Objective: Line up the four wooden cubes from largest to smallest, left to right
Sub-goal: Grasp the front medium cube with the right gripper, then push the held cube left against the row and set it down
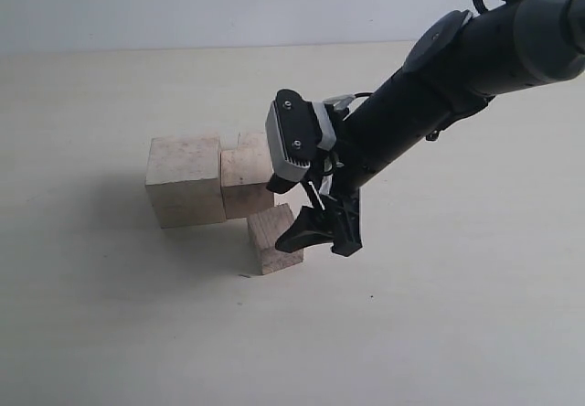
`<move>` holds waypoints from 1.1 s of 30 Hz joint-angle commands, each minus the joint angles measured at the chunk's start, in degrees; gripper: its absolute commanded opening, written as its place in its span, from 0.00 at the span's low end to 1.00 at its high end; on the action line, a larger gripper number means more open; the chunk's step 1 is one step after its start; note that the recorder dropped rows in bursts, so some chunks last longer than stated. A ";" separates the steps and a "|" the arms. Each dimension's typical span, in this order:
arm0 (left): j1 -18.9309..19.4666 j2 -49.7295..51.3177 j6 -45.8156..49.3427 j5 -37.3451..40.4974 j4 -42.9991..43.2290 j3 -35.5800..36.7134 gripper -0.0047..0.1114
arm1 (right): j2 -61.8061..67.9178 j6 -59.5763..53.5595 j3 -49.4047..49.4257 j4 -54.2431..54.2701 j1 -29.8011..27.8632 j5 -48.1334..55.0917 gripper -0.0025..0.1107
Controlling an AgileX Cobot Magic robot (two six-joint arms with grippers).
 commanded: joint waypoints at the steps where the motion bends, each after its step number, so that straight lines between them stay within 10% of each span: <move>1: -0.29 -0.32 0.00 -0.35 0.01 -0.03 0.04 | 0.45 -0.46 0.18 1.26 -0.13 -0.27 0.66; 17: -0.29 -0.32 0.00 -0.35 0.01 -0.03 0.04 | 3.50 -0.32 0.18 1.26 -0.13 -0.89 0.64; 27: -0.29 -0.32 0.00 -0.35 0.01 -0.03 0.04 | 0.00 7.21 0.18 -6.79 -0.13 -1.94 0.04; 33: -0.29 -0.32 0.00 -0.35 0.01 -0.03 0.04 | -3.46 16.17 0.18 -16.99 -1.66 -3.89 0.02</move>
